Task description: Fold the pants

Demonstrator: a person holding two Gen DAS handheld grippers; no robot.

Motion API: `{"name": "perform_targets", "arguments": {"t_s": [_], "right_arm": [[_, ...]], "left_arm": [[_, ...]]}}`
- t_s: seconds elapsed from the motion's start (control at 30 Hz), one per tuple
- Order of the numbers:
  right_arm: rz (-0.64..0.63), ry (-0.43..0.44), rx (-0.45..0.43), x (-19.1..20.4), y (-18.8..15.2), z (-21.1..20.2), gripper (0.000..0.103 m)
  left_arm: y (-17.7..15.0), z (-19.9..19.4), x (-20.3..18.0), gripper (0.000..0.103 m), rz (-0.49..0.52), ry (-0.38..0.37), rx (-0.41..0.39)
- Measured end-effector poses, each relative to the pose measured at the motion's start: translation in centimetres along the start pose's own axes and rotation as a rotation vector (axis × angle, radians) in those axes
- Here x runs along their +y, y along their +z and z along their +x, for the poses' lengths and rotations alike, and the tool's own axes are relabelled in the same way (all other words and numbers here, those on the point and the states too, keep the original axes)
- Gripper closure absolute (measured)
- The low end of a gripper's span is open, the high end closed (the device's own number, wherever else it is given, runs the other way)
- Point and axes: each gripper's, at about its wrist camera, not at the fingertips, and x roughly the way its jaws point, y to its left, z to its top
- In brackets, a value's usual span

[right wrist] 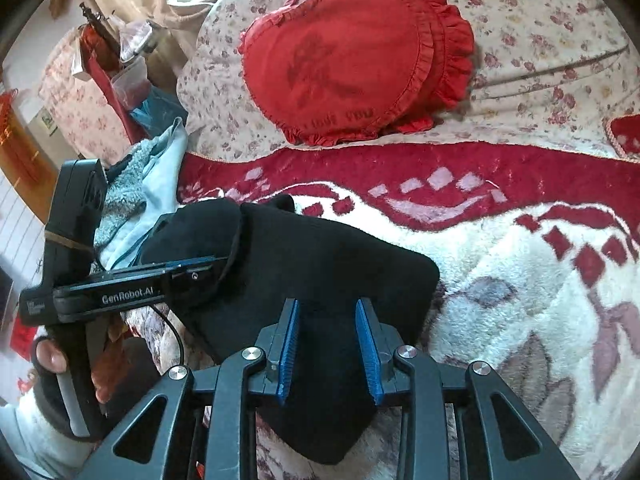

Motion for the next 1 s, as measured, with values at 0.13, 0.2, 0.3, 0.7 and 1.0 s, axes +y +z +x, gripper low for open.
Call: {"name": "perform_targets", "arguments": {"t_s": [0.13, 0.2, 0.3, 0.7, 1.0], "right_arm": [[0.022, 0.021, 0.003, -0.5, 0.1, 0.1, 0.074], [0.03, 0.026, 0.005, -0.6, 0.1, 0.1, 0.074], [0.027, 0.028, 0.007, -0.8, 0.1, 0.1, 0.074], [0.046, 0.04, 0.006, -0.8, -0.1, 0.0, 0.074], [0.064, 0.05, -0.007, -1.1, -0.2, -0.3, 0.074]], "left_arm": [[-0.2, -0.4, -0.6, 0.073, 0.016, 0.039, -0.013], [-0.2, -0.7, -0.4, 0.073, 0.009, 0.023, -0.011], [-0.4, -0.9, -0.1, 0.073, -0.007, 0.002, 0.007], [-0.9, -1.0, 0.0, 0.034, -0.07, -0.096, 0.04], [-1.7, 0.3, -3.7, 0.069, 0.09, -0.006, 0.017]]}}
